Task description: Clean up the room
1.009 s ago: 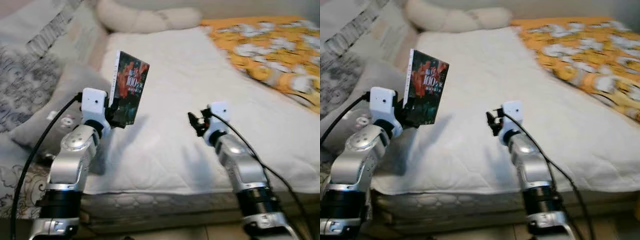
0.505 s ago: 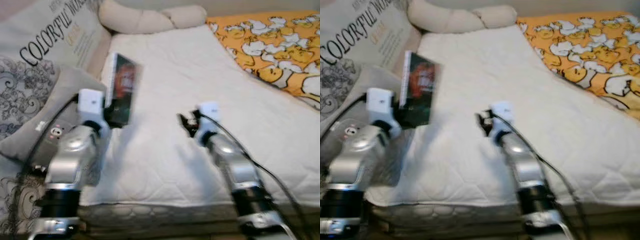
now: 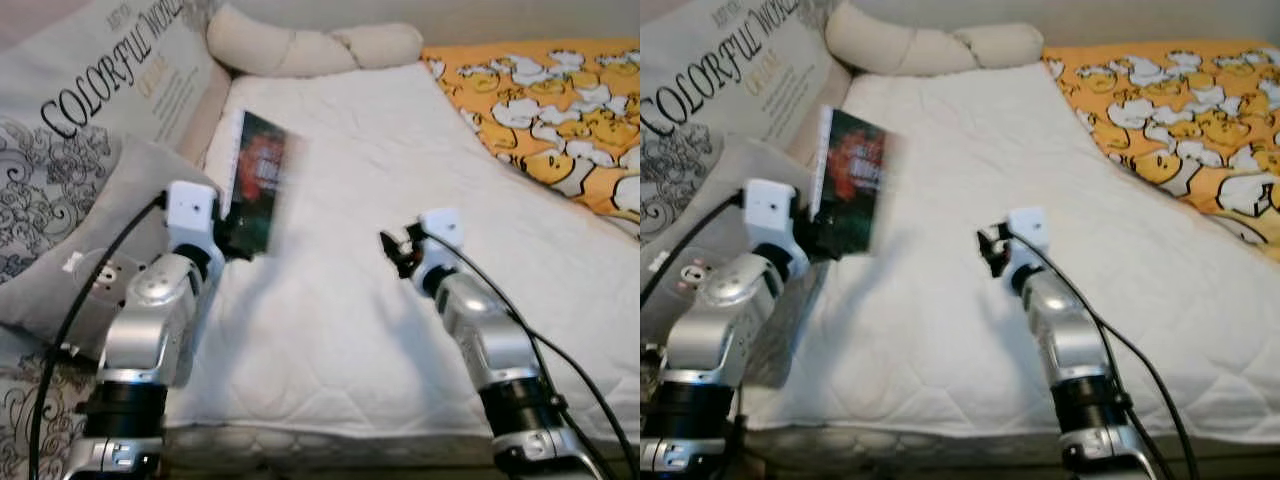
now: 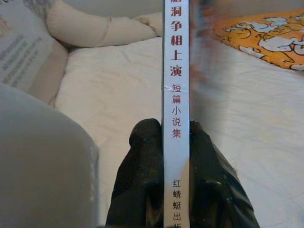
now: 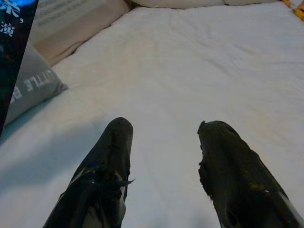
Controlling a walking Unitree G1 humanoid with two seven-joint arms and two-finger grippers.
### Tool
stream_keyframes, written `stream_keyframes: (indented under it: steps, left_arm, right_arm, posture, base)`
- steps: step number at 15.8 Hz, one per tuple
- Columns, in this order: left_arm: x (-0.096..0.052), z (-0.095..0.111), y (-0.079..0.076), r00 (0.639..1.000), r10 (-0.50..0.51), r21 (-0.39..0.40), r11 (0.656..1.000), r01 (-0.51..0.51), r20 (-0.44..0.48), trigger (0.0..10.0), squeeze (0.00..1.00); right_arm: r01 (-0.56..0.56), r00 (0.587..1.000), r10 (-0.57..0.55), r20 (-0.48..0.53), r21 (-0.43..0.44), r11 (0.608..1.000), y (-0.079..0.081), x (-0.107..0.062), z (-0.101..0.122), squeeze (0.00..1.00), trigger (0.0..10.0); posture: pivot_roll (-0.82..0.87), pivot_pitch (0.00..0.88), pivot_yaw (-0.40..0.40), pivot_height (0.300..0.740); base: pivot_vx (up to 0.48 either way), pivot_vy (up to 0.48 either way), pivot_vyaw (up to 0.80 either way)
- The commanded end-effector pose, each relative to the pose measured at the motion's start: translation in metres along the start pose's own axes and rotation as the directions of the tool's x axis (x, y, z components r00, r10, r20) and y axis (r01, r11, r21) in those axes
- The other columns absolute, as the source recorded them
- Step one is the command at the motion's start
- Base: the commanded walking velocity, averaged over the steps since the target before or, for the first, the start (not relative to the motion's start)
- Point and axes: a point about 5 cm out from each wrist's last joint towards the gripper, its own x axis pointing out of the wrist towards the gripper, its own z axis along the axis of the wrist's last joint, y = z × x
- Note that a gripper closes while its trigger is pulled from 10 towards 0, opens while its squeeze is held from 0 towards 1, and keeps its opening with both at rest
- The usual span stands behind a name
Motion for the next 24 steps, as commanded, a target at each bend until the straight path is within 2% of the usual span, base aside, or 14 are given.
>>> stream_keyframes:
  steps: [1,4,6,10,11,13,14,16,17,18,19,22,23,24]
  left_arm:
    - [-0.004,0.013,0.009,0.998,0.024,0.017,1.0,-0.025,0.052,10.0,0.0]
    - [-0.007,0.008,0.004,1.0,0.004,0.016,1.0,-0.005,0.028,10.0,0.0]
    - [-0.008,0.004,0.003,1.0,0.0,-0.046,0.999,0.0,0.003,10.0,0.0]
    - [0.011,0.002,0.005,0.997,-0.068,-0.196,0.979,0.06,-0.033,10.0,0.0]
    - [0.02,0.0,0.003,0.987,-0.141,-0.282,0.953,0.114,-0.078,10.0,0.0]
    - [0.037,-0.001,-0.004,0.951,-0.275,-0.425,0.884,0.194,-0.138,10.0,0.0]
    - [0.04,-0.002,-0.005,0.947,-0.287,-0.449,0.872,0.197,-0.142,10.0,0.0]
    - [0.052,-0.012,-0.014,0.92,-0.342,-0.599,0.783,0.165,-0.193,10.0,0.0]
    - [0.055,-0.017,-0.018,0.905,-0.369,-0.643,0.75,0.157,-0.21,10.0,0.0]
    - [0.055,-0.018,-0.02,0.901,-0.377,-0.656,0.739,0.154,-0.213,10.0,0.0]
    - [0.057,-0.027,-0.027,0.887,-0.41,-0.734,0.666,0.132,-0.213,10.0,0.0]
    - [0.059,-0.035,-0.034,0.884,-0.419,-0.78,0.617,0.109,-0.208,10.0,0.0]
    - [0.059,-0.044,-0.039,0.889,-0.406,-0.799,0.595,0.082,-0.212,10.0,0.0]
    - [0.059,-0.047,-0.04,0.892,-0.398,-0.803,0.591,0.07,-0.216,10.0,0.0]
  right_arm:
    - [-0.047,0.999,0.047,0.012,0.001,0.999,0.014,0.003,0.004,0.0,10.0]
    - [-0.072,0.997,0.072,0.025,-0.018,0.997,0.011,-0.001,0.005,0.0,10.0]
    - [-0.143,0.989,0.144,0.045,-0.019,0.989,0.0,-0.009,0.013,0.0,10.0]
    - [-0.286,0.957,0.29,0.018,-0.106,0.952,-0.013,-0.025,0.019,0.0,10.0]
    - [-0.355,0.934,0.356,-0.023,-0.151,0.923,-0.013,-0.032,0.019,0.0,10.0]
    - [-0.461,0.887,0.452,-0.092,-0.178,0.869,-0.009,-0.044,0.016,0.0,10.0]
    - [-0.467,0.884,0.457,-0.098,-0.181,0.865,-0.008,-0.045,0.016,0.0,10.0]
    - [-0.539,0.841,0.513,-0.173,-0.183,0.822,-0.003,-0.055,0.007,0.0,10.0]
    - [-0.578,0.814,0.544,-0.205,-0.179,0.796,0.0,-0.061,0.005,0.0,10.0]
    - [-0.588,0.806,0.552,-0.214,-0.178,0.789,0.0,-0.063,0.005,0.0,10.0]
    - [-0.61,0.787,0.571,-0.234,-0.159,0.776,0.001,-0.071,0.005,0.0,10.0]
    - [-0.618,0.777,0.566,-0.276,-0.162,0.77,0.0,-0.08,0.003,0.0,10.0]
    - [-0.628,0.765,0.567,-0.306,-0.158,0.762,-0.001,-0.091,0.005,0.0,10.0]
    - [-0.627,0.764,0.562,-0.317,-0.159,0.763,-0.003,-0.095,0.007,0.0,10.0]
  posture:
    - [0.01,0.0,0.053,0.74]
    - [0.0,0.0,0.059,0.74]
    - [0.01,0.0,0.059,0.74]
    - [0.0,0.0,0.075,0.74]
    - [-0.01,0.0,0.089,0.74]
    - [-0.03,0.0,0.102,0.74]
    - [-0.04,0.0,0.108,0.74]
    - [-0.07,0.0,0.126,0.74]
    - [-0.07,0.0,0.13,0.74]
    - [-0.08,0.0,0.135,0.74]
    - [-0.13,0.0,0.156,0.74]
    - [-0.17,0.012,0.159,0.74]
    - [-0.22,0.047,0.152,0.74]
    - [-0.23,0.057,0.147,0.74]
  base:
    - [0.0,0.0,0.0]
    - [0.0,0.0,0.0]
    - [0.0,0.0,0.0]
    - [0.0,0.0,0.0]
    - [0.0,0.0,0.0]
    - [0.0,0.0,0.0]
    - [0.0,0.0,0.0]
    - [0.0,0.0,0.0]
    - [0.0,0.0,0.0]
    - [0.0,0.0,0.0]
    - [0.0,0.0,0.0]
    - [0.0,0.0,0.0]
    - [0.0,0.0,0.0]
    - [0.0,0.0,0.0]
